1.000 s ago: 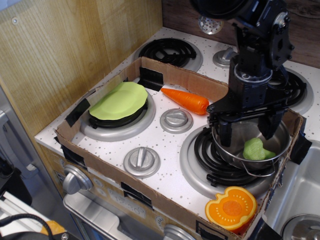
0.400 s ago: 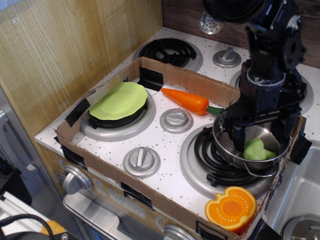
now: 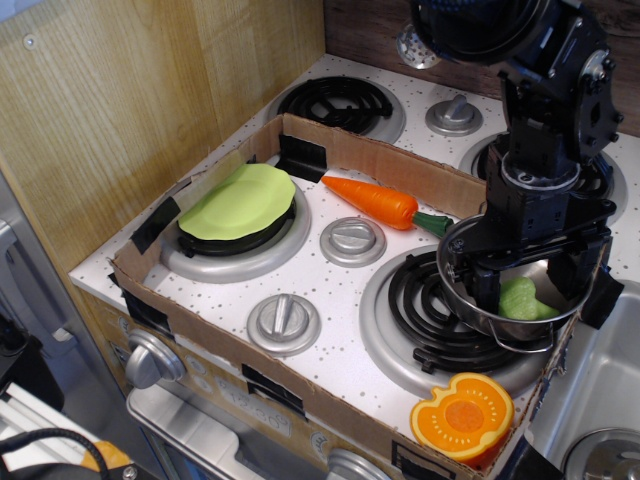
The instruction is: Take broccoli out of pan
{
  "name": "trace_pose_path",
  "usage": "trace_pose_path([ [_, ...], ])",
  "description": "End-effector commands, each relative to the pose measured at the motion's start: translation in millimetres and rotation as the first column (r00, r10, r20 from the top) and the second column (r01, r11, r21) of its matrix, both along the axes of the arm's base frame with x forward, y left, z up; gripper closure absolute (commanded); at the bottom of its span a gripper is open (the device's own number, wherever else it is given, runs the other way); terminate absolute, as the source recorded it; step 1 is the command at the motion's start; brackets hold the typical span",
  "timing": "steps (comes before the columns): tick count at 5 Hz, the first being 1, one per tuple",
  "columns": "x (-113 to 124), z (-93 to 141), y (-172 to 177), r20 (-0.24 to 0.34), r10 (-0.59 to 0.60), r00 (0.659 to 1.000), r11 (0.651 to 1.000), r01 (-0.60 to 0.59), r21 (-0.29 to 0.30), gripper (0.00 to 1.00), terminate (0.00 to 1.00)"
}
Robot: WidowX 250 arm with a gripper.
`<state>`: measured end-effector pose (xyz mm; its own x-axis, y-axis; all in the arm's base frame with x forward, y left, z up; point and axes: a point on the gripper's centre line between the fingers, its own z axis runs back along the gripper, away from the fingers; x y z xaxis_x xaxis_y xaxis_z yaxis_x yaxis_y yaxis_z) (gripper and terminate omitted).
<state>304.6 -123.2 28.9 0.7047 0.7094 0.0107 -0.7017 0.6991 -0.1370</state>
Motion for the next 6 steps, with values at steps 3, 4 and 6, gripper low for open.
trace_pose_path([
  [3,7,6,-8,0.029,-0.005,1.0,1.0,0.005,-0.027,1.0,0.0],
  [4,12,13,-5,0.052,-0.018,0.998,0.999,0.02,-0.026,1.0,0.0],
  [6,13,58,22,0.073,0.03,0.997,0.998,-0.025,-0.061,1.0,0.0],
])
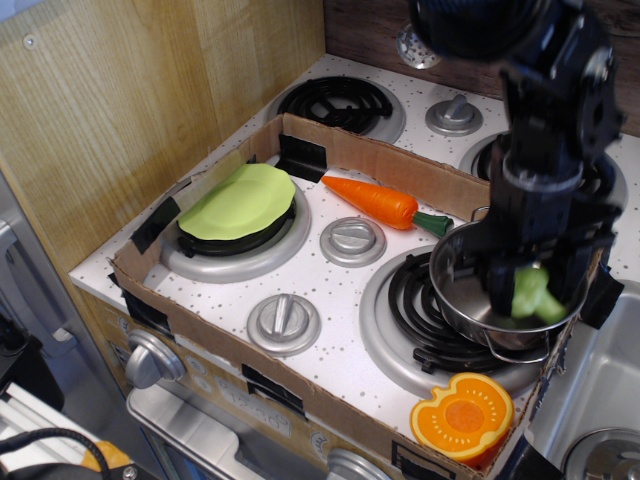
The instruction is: Take broccoli out of pan
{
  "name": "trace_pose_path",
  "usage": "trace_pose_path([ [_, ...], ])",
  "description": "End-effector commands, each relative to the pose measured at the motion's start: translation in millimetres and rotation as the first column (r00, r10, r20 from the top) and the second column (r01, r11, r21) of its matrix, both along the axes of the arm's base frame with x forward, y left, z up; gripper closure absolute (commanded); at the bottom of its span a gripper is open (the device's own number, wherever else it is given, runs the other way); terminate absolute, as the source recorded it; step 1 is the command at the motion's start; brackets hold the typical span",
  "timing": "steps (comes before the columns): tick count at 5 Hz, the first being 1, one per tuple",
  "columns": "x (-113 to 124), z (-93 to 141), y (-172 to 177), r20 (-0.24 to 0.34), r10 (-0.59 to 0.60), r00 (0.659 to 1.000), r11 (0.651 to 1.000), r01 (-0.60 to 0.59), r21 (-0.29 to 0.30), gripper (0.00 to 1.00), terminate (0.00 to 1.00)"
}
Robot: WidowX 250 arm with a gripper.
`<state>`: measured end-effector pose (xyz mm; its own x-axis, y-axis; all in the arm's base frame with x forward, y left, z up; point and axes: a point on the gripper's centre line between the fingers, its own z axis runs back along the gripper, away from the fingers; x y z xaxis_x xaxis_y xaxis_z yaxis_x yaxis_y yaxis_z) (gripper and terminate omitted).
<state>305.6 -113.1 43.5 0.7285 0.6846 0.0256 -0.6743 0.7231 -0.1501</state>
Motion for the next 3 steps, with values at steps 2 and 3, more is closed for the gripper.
trace_pose_path([
  [2,5,81,64,0.017,0.031,0.999,0.998,-0.032,0.056,1.0,0.0],
  [3,4,87,93,0.027,-0.013,1.0,0.997,0.011,0.08,1.0,0.0],
])
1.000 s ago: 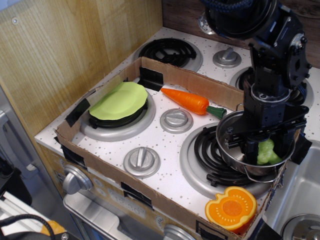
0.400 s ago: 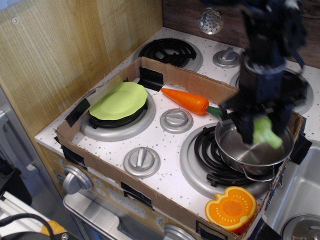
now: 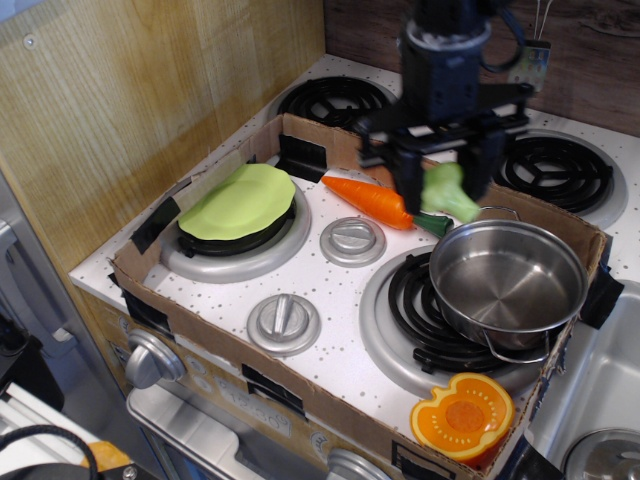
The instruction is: Take broccoli out of pan
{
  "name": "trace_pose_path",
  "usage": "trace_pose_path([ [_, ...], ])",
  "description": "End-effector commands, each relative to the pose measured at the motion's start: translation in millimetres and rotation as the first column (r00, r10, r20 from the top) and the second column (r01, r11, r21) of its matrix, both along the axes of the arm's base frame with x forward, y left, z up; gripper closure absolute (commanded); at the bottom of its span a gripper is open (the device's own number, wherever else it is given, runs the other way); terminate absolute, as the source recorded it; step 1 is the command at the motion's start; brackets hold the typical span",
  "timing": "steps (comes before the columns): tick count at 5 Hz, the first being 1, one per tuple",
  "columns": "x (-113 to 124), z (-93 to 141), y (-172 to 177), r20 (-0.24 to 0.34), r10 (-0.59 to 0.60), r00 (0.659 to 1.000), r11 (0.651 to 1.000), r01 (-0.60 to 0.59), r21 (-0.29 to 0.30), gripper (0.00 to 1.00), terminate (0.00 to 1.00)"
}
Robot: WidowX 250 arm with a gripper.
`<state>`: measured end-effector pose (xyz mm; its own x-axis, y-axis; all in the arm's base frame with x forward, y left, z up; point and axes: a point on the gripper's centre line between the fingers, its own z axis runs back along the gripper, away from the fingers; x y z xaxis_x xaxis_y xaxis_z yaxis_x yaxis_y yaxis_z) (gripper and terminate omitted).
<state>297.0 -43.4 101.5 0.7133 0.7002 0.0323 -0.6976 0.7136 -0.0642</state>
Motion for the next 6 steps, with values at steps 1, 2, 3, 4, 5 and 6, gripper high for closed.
trace_pose_path([
  [1,9,14,37,0.076,-0.043,0.996,0.999,0.041,0.031,1.0,0.0],
  [2,6,-4,53,0.067,-0.048,0.997,0.999,0.046,0.028,1.0,0.0],
  [3,2,-22,65,0.074,-0.042,0.996,0.999,0.042,0.0,1.0,0.0],
  [4,-5,-49,70,0.05,-0.021,0.999,0.999,0.022,-0.023,1.0,0.0],
  [5,-10,-74,73,0.028,-0.007,1.0,1.0,0.007,-0.018,1.0,0.0],
  [6,-11,-84,68,0.034,0.006,0.999,0.999,-0.005,-0.031,1.0,0.0],
])
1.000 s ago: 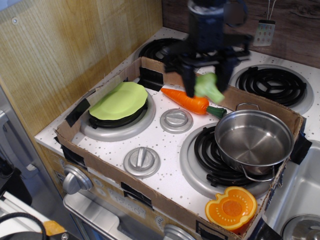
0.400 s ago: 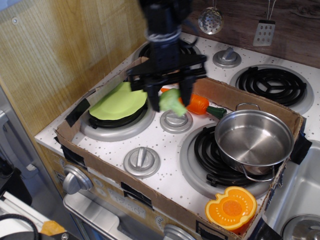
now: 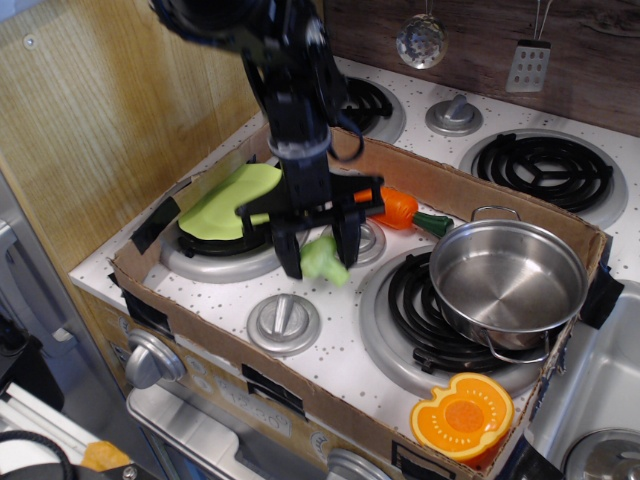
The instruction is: Take broccoli out of pan
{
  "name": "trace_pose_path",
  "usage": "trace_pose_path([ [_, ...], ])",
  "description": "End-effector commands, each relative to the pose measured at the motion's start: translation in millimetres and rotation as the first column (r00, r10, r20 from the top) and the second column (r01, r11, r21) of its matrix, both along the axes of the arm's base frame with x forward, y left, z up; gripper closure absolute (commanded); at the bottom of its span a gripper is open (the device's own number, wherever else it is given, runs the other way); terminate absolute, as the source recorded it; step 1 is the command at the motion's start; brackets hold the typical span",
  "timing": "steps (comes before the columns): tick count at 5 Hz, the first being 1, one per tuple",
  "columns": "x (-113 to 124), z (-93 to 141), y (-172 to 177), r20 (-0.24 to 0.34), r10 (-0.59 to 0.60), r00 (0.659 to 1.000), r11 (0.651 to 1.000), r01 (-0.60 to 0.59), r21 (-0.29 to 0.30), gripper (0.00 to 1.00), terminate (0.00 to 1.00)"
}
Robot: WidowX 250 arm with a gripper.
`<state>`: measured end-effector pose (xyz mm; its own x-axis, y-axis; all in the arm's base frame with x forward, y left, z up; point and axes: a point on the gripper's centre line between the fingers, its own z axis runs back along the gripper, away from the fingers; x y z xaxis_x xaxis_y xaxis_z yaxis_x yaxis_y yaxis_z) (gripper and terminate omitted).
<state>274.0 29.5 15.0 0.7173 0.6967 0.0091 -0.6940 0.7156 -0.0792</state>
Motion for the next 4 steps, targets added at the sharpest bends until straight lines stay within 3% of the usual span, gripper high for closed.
trace_pose_path([
  [1,15,3,-8,0.055,0.019,0.998,1.0,-0.02,0.016,0.0,0.0],
  [4,27,68,-18,0.059,0.012,0.998,0.989,-0.02,0.147,0.0,0.0],
])
